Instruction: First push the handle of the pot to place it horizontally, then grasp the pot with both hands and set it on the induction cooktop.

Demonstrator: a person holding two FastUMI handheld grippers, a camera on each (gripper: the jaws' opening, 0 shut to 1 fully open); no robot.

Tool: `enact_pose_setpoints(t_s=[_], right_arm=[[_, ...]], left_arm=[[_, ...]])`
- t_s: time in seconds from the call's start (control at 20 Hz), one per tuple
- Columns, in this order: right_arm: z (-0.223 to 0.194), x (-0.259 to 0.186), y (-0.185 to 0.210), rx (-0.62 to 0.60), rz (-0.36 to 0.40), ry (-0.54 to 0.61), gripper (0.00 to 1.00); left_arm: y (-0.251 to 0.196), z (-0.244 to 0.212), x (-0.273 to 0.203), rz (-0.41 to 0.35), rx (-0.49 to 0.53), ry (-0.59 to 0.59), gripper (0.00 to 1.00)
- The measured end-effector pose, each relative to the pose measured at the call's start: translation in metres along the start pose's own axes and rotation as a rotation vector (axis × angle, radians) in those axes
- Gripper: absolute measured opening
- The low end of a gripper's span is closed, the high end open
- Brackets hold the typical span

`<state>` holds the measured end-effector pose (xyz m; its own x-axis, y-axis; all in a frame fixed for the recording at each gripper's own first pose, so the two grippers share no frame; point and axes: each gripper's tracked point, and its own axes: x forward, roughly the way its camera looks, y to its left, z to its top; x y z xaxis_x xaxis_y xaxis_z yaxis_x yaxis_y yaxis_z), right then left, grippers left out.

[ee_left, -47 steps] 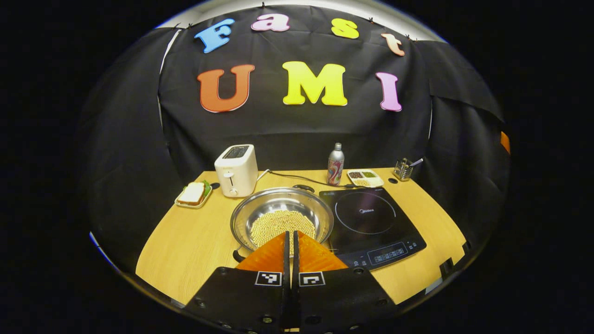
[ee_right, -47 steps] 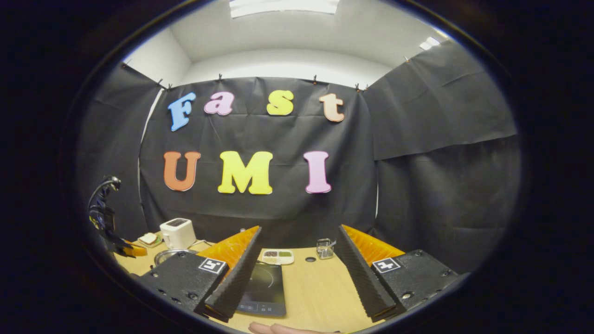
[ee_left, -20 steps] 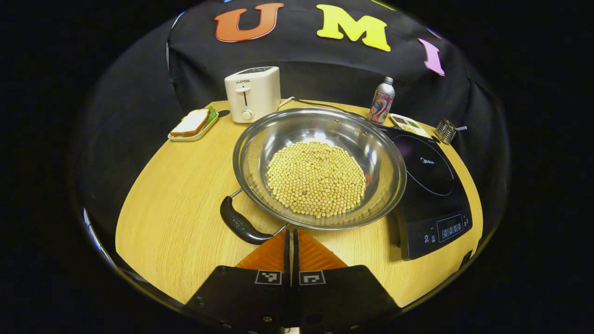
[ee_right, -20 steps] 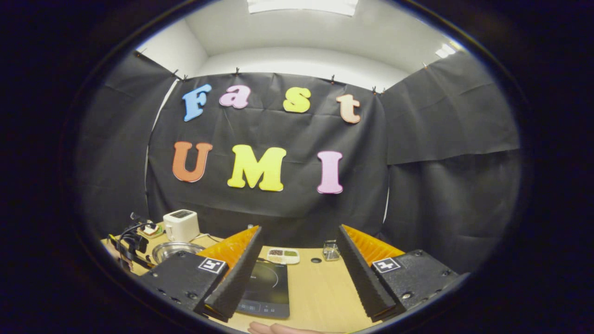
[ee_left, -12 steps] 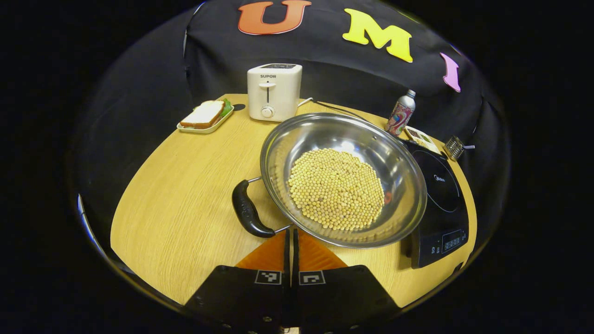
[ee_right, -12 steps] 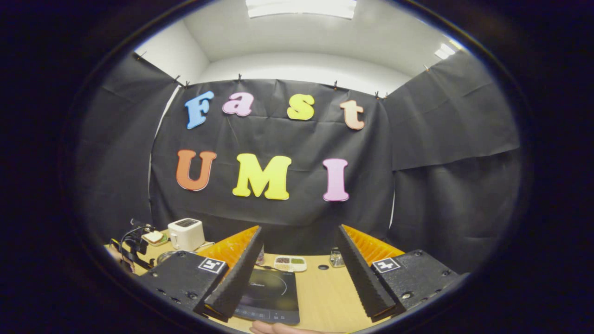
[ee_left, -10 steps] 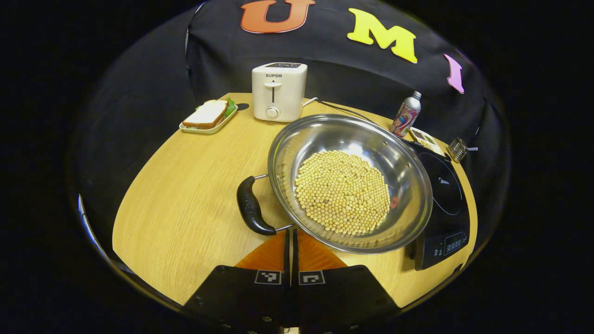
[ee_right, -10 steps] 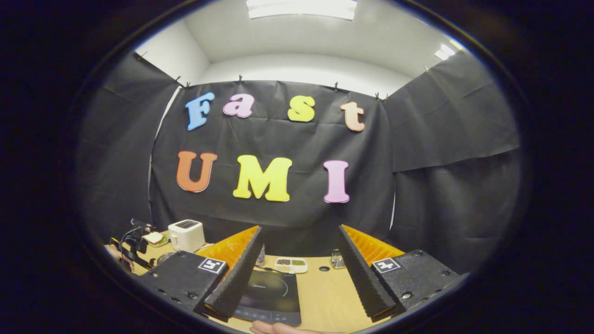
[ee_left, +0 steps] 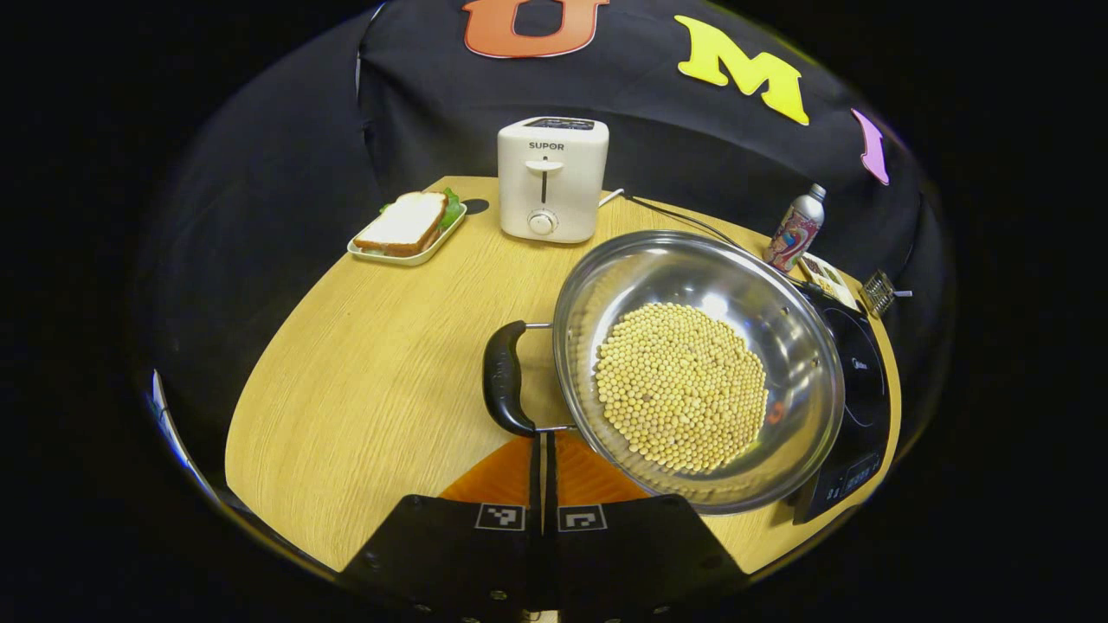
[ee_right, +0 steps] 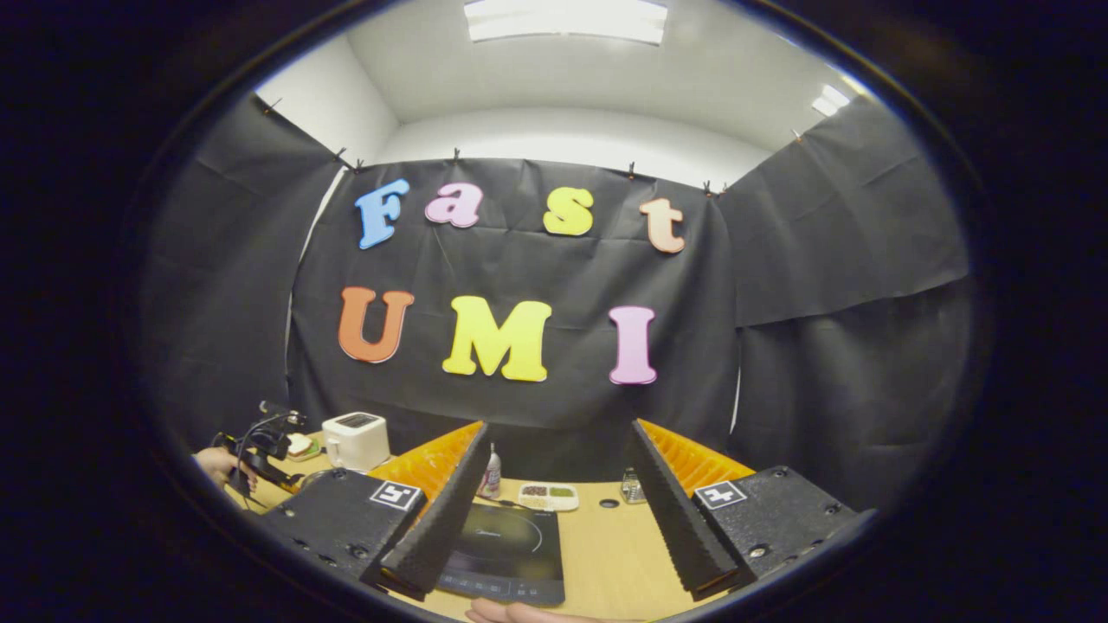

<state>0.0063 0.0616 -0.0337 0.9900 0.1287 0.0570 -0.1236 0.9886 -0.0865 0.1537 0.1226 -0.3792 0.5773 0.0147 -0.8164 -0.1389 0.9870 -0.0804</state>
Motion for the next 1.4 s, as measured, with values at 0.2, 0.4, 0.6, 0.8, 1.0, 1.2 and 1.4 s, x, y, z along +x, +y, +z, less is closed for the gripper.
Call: enact_pose_setpoints(t_s=[0.2, 0.4, 0.6, 0.8, 1.0, 1.2, 1.4], right_arm=[[-0.009, 0.001, -0.005, -0.001, -0.015, -0.011, 0.97], [-0.027, 0.017, -0.014, 0.017, -0.045, 0.021, 0.97], [-0.046, 0.030, -0.012, 0.033, -0.051, 0.083, 0.97], [-0.055, 0.038, -0.010, 0.027, -0.063, 0.099, 0.97], [-0.065, 0.043, 0.009, 0.043, -0.030, 0.129, 1.00], [-0.076, 0.050, 0.015, 0.033, -0.045, 0.146, 0.97], [-0.101, 0.064, 0.039, 0.045, -0.021, 0.207, 0.97]], left_arm=[[0.005, 0.016, 0.014, 0.030, 0.017, -0.003, 0.00], [0.011, 0.030, 0.028, 0.057, 0.022, 0.002, 0.00], [0.011, 0.036, 0.034, 0.044, 0.017, 0.006, 0.00], [0.015, 0.035, 0.035, 0.036, 0.016, 0.010, 0.00], [0.048, 0.028, 0.021, 0.162, 0.067, -0.013, 0.00], [0.025, 0.023, -0.013, 0.035, 0.041, -0.091, 0.01], [0.009, 0.033, -0.049, -0.023, 0.012, -0.178, 0.70]])
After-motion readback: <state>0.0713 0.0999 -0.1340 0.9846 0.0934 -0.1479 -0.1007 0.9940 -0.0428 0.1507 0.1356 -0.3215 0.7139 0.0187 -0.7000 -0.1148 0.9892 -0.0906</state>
